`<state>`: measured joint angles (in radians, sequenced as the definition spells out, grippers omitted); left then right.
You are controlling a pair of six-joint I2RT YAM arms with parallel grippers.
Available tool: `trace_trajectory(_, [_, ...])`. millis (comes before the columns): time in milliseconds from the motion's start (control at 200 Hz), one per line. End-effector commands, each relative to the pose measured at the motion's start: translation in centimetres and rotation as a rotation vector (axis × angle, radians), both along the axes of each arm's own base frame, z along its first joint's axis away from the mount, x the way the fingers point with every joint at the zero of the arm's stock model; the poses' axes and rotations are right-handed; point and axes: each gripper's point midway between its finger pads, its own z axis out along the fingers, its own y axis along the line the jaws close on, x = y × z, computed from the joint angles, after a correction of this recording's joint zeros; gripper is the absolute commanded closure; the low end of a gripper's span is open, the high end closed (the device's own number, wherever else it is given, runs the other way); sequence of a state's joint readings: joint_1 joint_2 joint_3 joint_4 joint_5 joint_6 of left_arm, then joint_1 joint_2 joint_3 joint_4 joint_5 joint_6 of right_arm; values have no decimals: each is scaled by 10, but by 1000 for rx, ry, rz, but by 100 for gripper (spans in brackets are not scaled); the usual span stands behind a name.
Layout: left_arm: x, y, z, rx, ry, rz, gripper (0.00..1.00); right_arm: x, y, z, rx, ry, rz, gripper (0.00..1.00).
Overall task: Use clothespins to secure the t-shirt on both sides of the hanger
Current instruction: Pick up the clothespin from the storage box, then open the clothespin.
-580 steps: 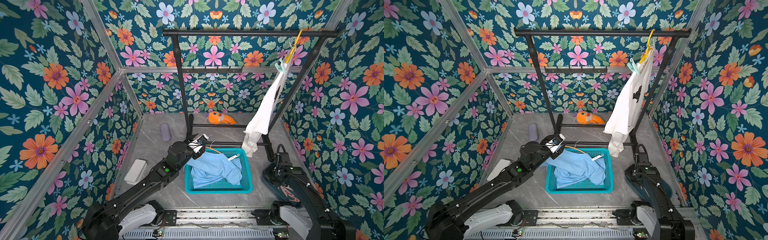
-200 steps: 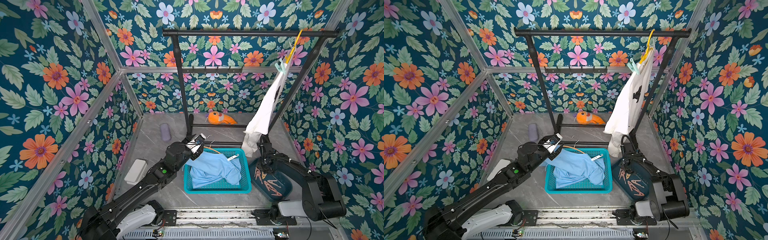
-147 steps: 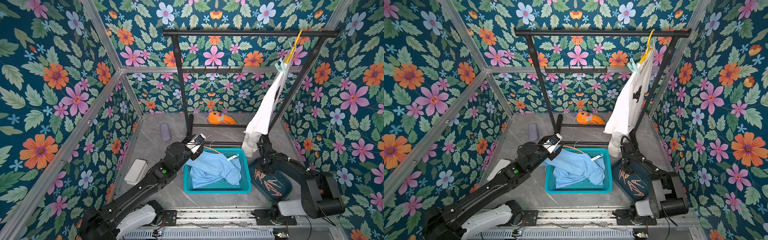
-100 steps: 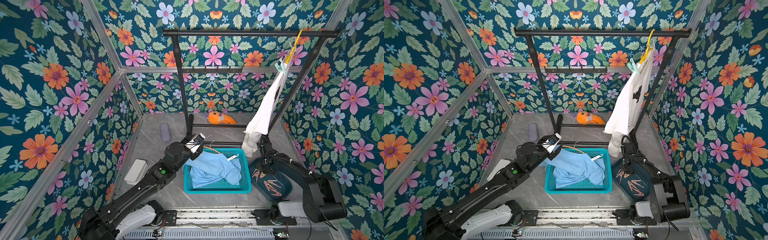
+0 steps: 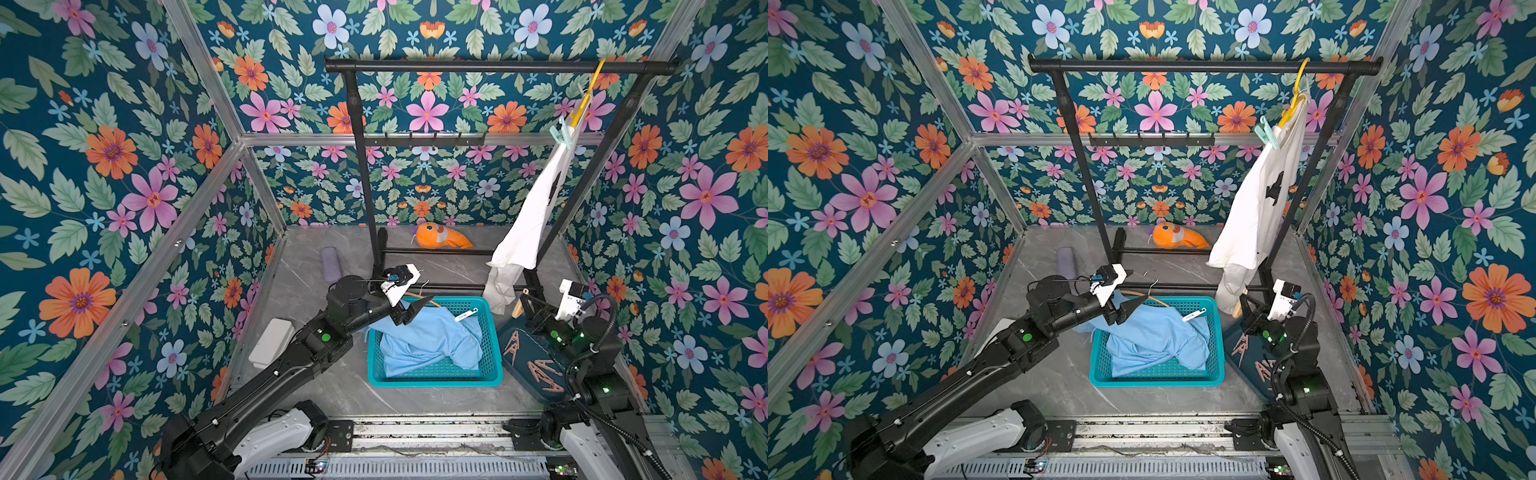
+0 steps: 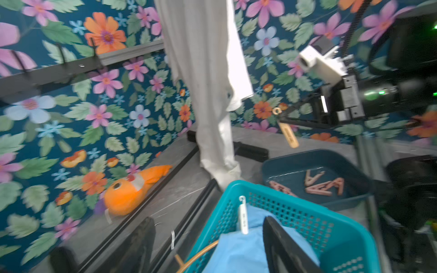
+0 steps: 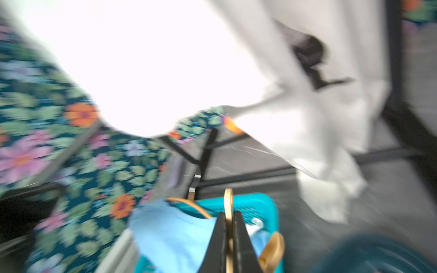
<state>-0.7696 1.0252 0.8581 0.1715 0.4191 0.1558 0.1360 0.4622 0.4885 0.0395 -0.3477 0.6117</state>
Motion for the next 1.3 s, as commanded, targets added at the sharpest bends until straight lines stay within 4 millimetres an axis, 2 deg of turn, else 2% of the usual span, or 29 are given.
trace_trajectory(0, [-43, -23, 29, -151, 60, -289, 23, -49, 49, 108, 75, -462, 361, 100])
trace_trajectory(70, [-56, -33, 34, -174, 70, -377, 19, -63, 76, 125, 49, -541, 511, 100])
trace_trajectory(170, [-61, -42, 38, -190, 81, -421, 16, -75, 107, 137, -1, -647, 611, 100])
trace_trajectory(275, [-63, -47, 43, -216, 87, -439, 14, -87, 127, 150, -16, -738, 682, 100])
trace_trajectory(425, [-69, -52, 48, -242, 101, -482, 17, -91, 135, 161, 24, -798, 734, 100])
trace_trajectory(545, [-79, -50, 58, -281, 104, -535, 22, -88, 140, 159, 15, -811, 754, 100])
trace_trajectory(765, [-76, -57, 60, -288, 154, -548, 29, -96, 145, 160, 24, -871, 799, 100])
trace_trajectory(846, [-74, -58, 60, -283, 159, -541, 35, -98, 148, 158, 25, -868, 828, 100])
trace_trajectory(931, [-75, -59, 62, -284, 163, -546, 47, -100, 150, 156, 32, -866, 851, 100])
trace_trajectory(1026, [-74, -59, 63, -285, 175, -546, 54, -102, 151, 155, 35, -872, 868, 100])
trace_trajectory(1296, [-74, -61, 60, -271, 188, -552, 85, -106, 154, 154, 32, -895, 893, 100])
